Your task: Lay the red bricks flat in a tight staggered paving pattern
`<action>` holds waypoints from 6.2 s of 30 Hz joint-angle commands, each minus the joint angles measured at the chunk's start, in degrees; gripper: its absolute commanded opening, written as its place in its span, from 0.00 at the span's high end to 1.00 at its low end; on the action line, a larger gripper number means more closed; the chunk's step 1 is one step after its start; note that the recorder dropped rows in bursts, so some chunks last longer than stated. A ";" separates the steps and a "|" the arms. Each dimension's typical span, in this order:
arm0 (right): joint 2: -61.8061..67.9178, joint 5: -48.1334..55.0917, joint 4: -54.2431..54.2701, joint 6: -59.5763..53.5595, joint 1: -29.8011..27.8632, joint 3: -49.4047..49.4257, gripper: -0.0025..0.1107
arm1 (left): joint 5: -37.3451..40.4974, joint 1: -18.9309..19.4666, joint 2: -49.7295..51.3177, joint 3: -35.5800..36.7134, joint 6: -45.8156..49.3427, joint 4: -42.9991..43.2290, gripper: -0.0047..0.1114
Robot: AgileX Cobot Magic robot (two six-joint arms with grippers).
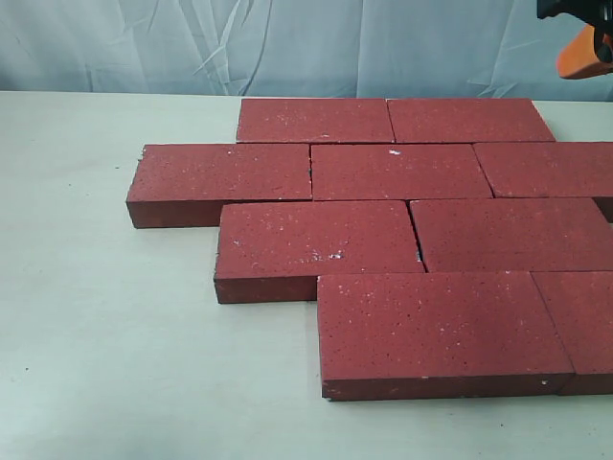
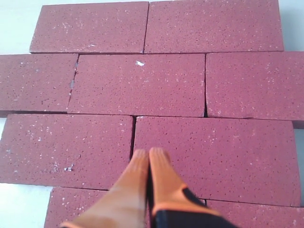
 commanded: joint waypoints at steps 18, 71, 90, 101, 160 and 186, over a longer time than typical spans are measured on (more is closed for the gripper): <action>-0.40 -0.42 -4.04 -0.37 -0.26 0.35 0.99 | -0.11 0.24 -0.34 0.26 -0.19 0.35 0.96; -44.41 -6.50 -12.05 -0.37 -0.26 35.89 0.99 | -0.11 0.24 -0.34 0.26 -0.19 0.33 0.96; -66.10 -21.13 -9.49 -0.37 -4.87 50.19 0.99 | -0.11 0.24 -0.34 0.26 -0.19 0.33 0.96; -66.77 -21.14 -9.49 -0.37 -4.87 50.19 0.99 | -0.11 0.24 -0.34 0.26 -0.19 0.33 0.96; -72.08 -35.94 -7.54 -0.37 -4.87 70.33 0.99 | -0.11 0.24 -0.34 0.26 -0.19 0.84 0.96; -72.08 -35.94 -7.10 -0.37 -4.87 70.33 0.99 | -0.11 0.24 -0.34 0.26 -0.19 0.84 0.96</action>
